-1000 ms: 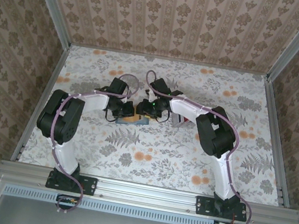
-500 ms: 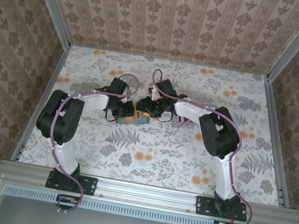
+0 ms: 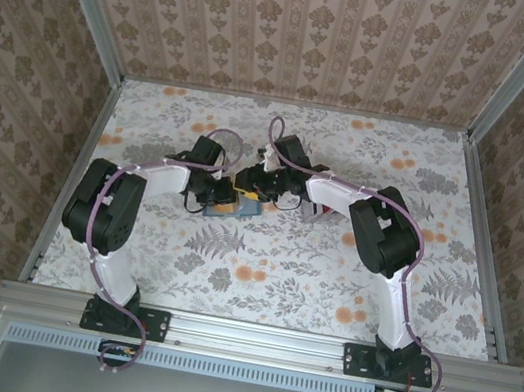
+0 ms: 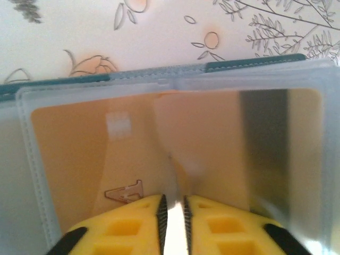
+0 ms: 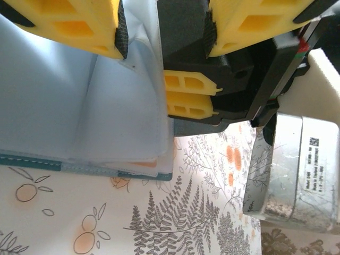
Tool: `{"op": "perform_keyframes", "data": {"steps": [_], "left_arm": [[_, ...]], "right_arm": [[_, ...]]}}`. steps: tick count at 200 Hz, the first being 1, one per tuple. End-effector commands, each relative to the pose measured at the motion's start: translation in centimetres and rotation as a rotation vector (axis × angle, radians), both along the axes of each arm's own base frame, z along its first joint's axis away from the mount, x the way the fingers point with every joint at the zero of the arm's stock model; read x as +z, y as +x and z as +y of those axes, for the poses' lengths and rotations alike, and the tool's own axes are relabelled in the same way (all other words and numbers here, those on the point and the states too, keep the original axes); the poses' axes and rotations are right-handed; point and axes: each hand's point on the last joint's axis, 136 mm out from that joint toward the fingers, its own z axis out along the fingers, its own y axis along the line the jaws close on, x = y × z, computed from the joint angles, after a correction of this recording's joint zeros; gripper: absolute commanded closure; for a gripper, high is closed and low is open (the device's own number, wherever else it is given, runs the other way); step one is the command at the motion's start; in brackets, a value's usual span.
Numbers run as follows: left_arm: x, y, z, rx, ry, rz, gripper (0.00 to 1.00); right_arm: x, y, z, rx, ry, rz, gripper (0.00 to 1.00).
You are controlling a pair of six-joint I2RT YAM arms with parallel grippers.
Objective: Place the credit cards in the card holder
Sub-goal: Turn over the card slot in the card holder.
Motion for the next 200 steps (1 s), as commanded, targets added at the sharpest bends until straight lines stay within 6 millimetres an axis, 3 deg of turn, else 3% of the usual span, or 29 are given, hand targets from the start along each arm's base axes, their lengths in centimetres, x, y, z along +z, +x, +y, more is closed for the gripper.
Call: {"op": "perform_keyframes", "data": {"steps": [1, 76, 148, 166, 200], "left_arm": [[0.2, -0.4, 0.9, 0.024, 0.033, 0.000, 0.72], [0.6, -0.7, 2.0, 0.059, 0.026, -0.015, 0.70], [3.3, 0.2, 2.3, 0.091, 0.000, -0.112, 0.69], [3.0, 0.2, 2.6, 0.099, 0.009, -0.104, 0.70], [2.3, -0.2, 3.5, 0.117, 0.024, -0.086, 0.71]], "right_arm": [[1.1, -0.6, 1.7, 0.065, 0.070, 0.014, 0.56], [-0.2, -0.9, 1.3, 0.067, 0.034, 0.040, 0.56], [-0.8, -0.5, 0.8, 0.054, 0.001, 0.032, 0.57], [-0.8, -0.4, 0.8, 0.050, 0.001, 0.029, 0.61], [-1.6, -0.5, 0.3, 0.053, -0.070, 0.012, 0.60]]}}
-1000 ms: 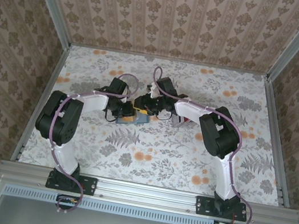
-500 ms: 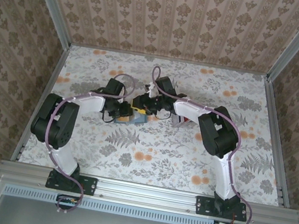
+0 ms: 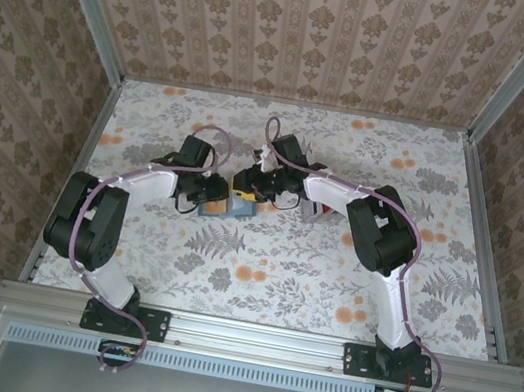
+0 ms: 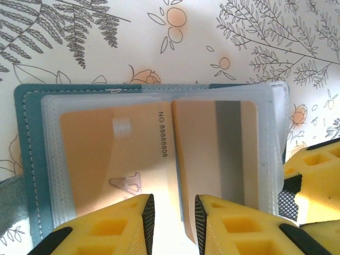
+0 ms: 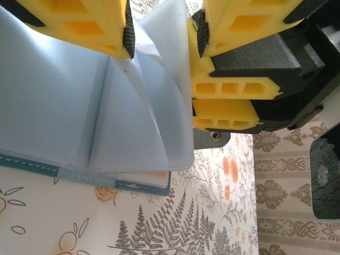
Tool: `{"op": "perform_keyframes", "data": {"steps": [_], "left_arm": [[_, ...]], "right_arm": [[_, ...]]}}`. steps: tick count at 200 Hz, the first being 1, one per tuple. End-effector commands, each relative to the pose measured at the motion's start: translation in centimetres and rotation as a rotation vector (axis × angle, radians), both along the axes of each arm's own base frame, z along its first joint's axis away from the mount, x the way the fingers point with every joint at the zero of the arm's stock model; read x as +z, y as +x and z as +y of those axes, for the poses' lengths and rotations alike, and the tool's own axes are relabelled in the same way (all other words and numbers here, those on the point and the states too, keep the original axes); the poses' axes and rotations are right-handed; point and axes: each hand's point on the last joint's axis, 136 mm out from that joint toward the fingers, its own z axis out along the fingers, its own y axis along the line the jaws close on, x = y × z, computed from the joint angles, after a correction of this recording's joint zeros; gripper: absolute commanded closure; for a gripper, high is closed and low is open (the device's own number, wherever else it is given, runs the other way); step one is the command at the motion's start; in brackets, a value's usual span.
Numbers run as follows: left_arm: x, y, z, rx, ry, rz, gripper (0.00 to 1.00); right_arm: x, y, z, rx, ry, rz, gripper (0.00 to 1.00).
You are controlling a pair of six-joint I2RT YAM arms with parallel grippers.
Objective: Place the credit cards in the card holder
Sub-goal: Turn over the card slot in the card holder.
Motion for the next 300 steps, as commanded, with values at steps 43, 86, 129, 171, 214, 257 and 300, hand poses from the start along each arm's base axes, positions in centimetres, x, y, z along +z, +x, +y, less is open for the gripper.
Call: {"op": "perform_keyframes", "data": {"steps": [43, 86, 129, 171, 214, 257, 300], "left_arm": [[-0.5, -0.2, 1.6, 0.049, 0.005, 0.011, 0.71], [-1.0, -0.1, 1.0, 0.038, -0.012, 0.025, 0.71], [-0.9, -0.2, 1.0, 0.037, -0.009, 0.024, 0.71], [1.5, -0.4, 3.1, 0.082, 0.027, -0.018, 0.71], [4.5, -0.5, 4.7, 0.108, 0.049, -0.079, 0.70], [4.9, -0.2, 3.5, 0.086, 0.008, -0.089, 0.68], [2.7, 0.2, 0.6, 0.019, -0.012, -0.034, 0.69]], "right_arm": [[-2.0, -0.2, -0.5, 0.026, -0.127, -0.027, 0.56], [-2.3, -0.2, -0.9, 0.026, -0.179, -0.043, 0.54], [-2.7, -0.2, -1.1, 0.023, -0.211, -0.049, 0.54], [-3.0, -0.2, -1.6, 0.019, -0.249, -0.057, 0.54], [-3.2, -0.1, -1.5, 0.017, -0.247, -0.053, 0.54], [-3.2, -0.2, -2.0, 0.015, -0.262, -0.060, 0.54], [-2.2, 0.6, -4.5, -0.023, -0.308, -0.093, 0.54]]}}
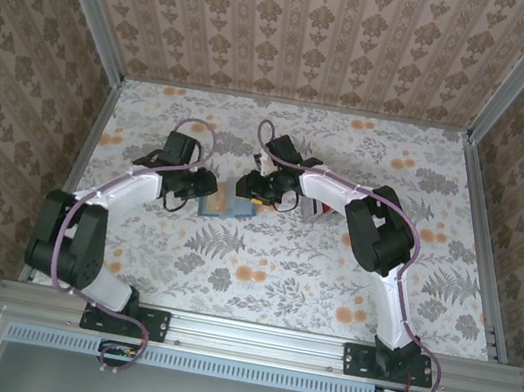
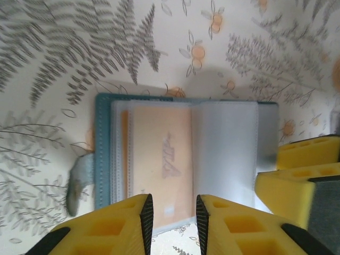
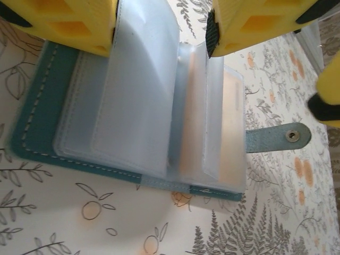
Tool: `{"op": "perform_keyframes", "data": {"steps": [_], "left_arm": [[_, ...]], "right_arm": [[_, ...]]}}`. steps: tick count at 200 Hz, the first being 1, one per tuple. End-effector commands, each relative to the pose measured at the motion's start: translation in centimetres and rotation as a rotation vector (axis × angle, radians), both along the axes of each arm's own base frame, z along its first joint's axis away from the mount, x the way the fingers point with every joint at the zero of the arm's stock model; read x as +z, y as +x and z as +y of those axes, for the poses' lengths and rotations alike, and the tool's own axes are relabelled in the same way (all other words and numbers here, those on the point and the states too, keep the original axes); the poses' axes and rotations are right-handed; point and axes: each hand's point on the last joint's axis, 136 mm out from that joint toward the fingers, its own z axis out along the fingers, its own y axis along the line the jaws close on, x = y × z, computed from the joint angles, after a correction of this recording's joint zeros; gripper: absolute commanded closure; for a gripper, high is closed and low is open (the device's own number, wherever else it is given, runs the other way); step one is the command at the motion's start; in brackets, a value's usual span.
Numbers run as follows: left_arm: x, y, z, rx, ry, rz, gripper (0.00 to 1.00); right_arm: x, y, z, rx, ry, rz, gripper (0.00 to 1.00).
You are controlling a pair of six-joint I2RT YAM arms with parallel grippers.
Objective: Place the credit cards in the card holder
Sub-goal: Turn over the card slot in the card holder, then pick up the credit card from the storage box.
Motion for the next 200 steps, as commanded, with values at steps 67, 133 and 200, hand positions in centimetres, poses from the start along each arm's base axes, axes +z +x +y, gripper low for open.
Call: {"op": "perform_keyframes", "data": {"steps": [67, 133, 200], "left_arm": [[-1.0, 1.1, -3.9, -0.094, -0.020, 0.037, 0.69], [1.4, 2.1, -7.7, -0.188, -0.052, -0.014, 0.67], [1.5, 3.0, -16.2, -0.355, -0.118, -0.006, 0.63]], "right_arm": [[4.4, 1.3, -5.9, -0.077, -0.061, -0.096, 0.51], [8.3, 3.2, -17.4, -0.279, -0.195, -0.218, 0.49], [6.8, 2.1, -28.8, -0.511, -0.322, -0.183, 0.46]]}}
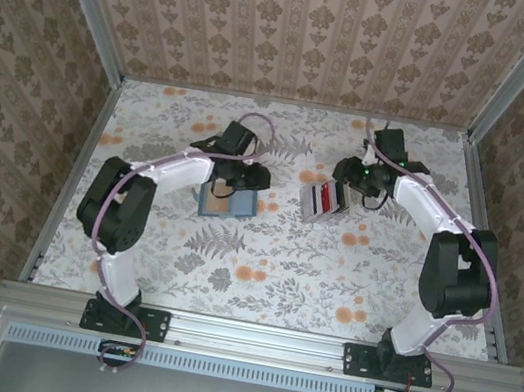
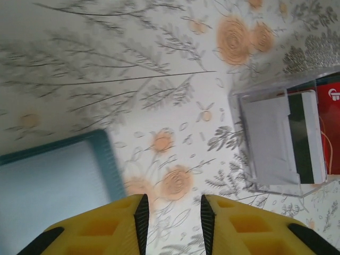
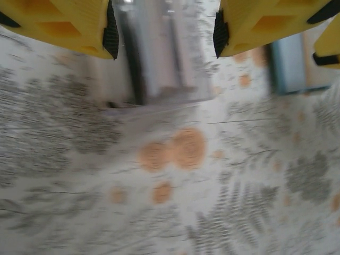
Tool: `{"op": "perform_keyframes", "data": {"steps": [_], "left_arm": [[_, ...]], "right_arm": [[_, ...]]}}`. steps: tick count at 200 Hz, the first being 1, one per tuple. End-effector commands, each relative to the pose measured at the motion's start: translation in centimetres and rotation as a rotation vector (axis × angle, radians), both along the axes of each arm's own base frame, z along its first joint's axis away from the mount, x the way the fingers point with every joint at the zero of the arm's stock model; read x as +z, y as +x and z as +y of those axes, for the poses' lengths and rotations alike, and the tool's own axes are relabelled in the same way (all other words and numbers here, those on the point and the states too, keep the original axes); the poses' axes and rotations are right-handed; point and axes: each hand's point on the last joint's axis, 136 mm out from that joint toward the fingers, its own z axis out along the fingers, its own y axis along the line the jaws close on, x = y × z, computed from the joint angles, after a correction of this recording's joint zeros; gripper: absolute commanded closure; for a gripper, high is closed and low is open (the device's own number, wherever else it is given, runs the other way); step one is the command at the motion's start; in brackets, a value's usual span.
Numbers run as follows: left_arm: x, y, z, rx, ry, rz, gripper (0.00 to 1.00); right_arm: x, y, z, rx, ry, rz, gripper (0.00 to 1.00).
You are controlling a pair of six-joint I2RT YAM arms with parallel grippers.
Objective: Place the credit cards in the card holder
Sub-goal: Pick up the credit card from the storage box.
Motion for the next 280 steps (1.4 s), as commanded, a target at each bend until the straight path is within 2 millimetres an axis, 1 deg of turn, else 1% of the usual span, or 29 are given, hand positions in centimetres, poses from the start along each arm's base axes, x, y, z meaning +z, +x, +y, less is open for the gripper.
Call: {"op": "perform_keyframes", "data": {"steps": [1, 8, 12, 24, 33, 57, 89, 111, 137, 159, 186, 216, 219, 230, 256, 280], "left_arm": [[0.7, 0.2, -2.6, -0.068, -0.037, 0.001, 0.62], [0.7, 0.2, -3.4, -0.084, -0.043, 0.010, 0.61], [1.1, 0.3, -3.9, -0.094, -0.050, 0.003, 0.61], [0.7, 0.0, -5.3, -0.122, -0.048, 0.011, 0.59], [0.7, 0.0, -6.3, -0.138, -0.055, 0.013, 0.58], [-0.4, 0.2, -8.3, -0.166, -0.068, 0.039, 0.58], [-1.1, 0.3, -10.3, -0.200, -0.073, 0.059, 0.58], [-1.9, 0.2, -11.2, -0.216, -0.070, 0.072, 0.57], [-2.9, 0.1, -11.6, -0.221, -0.065, 0.089, 0.57], [-3.4, 0.1, -11.7, -0.220, -0.062, 0.096, 0.57], [-3.9, 0.0, -11.6, -0.213, -0.062, 0.102, 0.58], [-3.9, 0.0, -11.7, -0.212, -0.067, 0.102, 0.58], [-3.9, 0.0, -11.8, -0.213, -0.068, 0.102, 0.58], [-4.0, 0.0, -11.8, -0.212, -0.067, 0.103, 0.58], [-4.5, -0.1, -11.9, -0.213, -0.064, 0.112, 0.58], [-4.6, -0.2, -11.8, -0.211, -0.062, 0.115, 0.58]], "right_arm": [[-0.4, -1.2, -2.7, -0.046, -0.066, 0.019, 0.46], [-0.5, -1.3, -3.6, -0.064, -0.076, 0.020, 0.46], [-0.6, -1.4, -4.1, -0.075, -0.077, 0.020, 0.46], [-0.7, -1.4, -4.2, -0.074, -0.056, 0.017, 0.46], [-0.9, -1.4, -3.6, -0.051, -0.032, 0.034, 0.46], [-1.8, -1.1, -1.9, -0.004, 0.021, 0.068, 0.46], [-2.2, -0.8, 0.0, 0.042, 0.041, 0.078, 0.46], [-2.4, -0.7, 0.6, 0.058, 0.055, 0.088, 0.47], [-2.2, -0.8, 1.1, 0.071, 0.065, 0.087, 0.47], [-2.2, -1.0, 2.0, 0.098, 0.076, 0.096, 0.48], [-2.7, -1.5, 2.8, 0.125, 0.063, 0.118, 0.48], [-3.9, -1.5, 2.7, 0.134, 0.023, 0.146, 0.48], [-4.2, -2.0, 2.6, 0.133, 0.016, 0.170, 0.47], [-4.5, -2.2, 2.4, 0.135, -0.003, 0.185, 0.47], [-4.5, -2.2, 2.4, 0.141, -0.021, 0.188, 0.46], [-3.8, -2.2, 2.7, 0.148, -0.019, 0.174, 0.47]]}}
